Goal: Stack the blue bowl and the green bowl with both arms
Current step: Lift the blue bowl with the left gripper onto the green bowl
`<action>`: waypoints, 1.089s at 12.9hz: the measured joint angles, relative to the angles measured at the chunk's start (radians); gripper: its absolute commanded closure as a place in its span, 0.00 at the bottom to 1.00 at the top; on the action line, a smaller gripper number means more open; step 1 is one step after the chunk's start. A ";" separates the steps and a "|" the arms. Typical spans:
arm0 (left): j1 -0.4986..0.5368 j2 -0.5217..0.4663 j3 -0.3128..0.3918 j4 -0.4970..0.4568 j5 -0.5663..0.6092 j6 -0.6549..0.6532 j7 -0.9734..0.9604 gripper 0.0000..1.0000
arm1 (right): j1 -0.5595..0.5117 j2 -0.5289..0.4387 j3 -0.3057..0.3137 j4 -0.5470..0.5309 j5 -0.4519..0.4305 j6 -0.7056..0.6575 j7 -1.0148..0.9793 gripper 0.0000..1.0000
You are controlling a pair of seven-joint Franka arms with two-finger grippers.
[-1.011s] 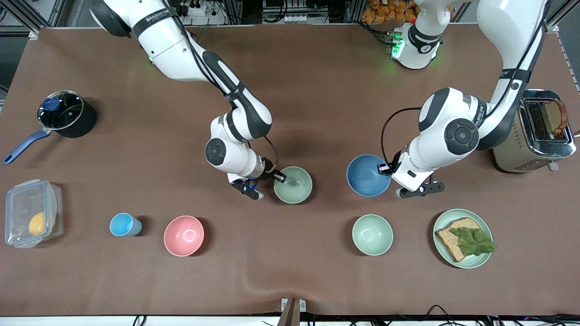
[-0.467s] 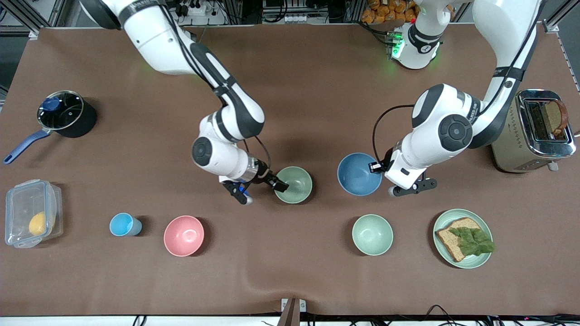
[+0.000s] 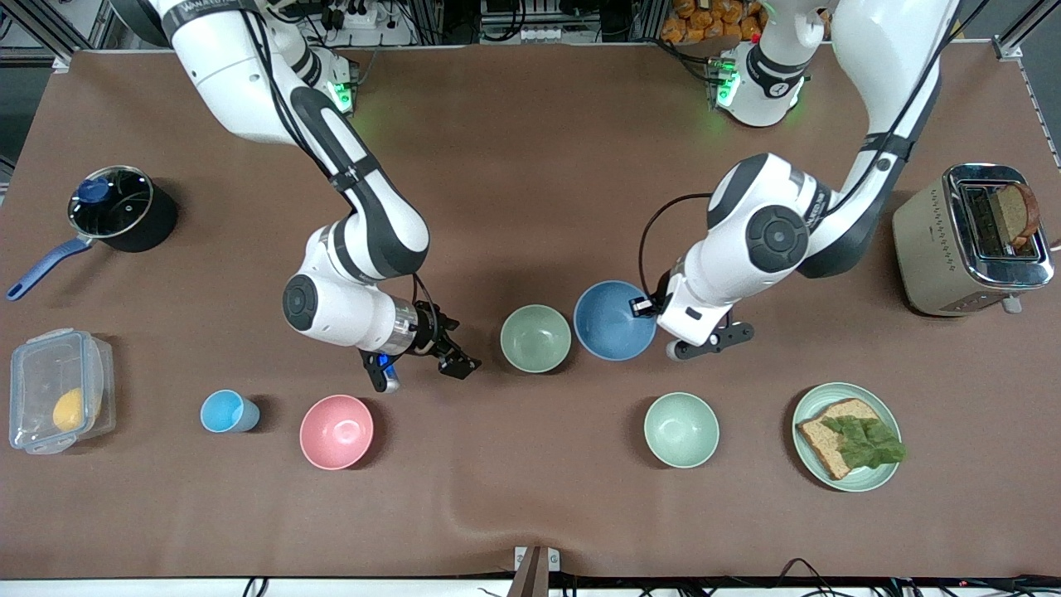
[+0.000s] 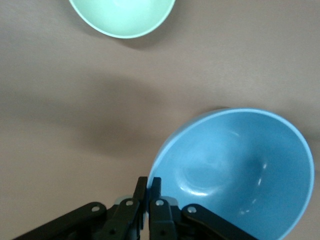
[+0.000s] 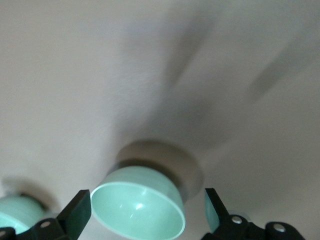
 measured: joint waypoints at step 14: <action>-0.136 0.178 0.005 0.040 0.068 0.199 -0.183 1.00 | 0.073 0.124 0.003 0.019 0.000 0.189 0.144 0.00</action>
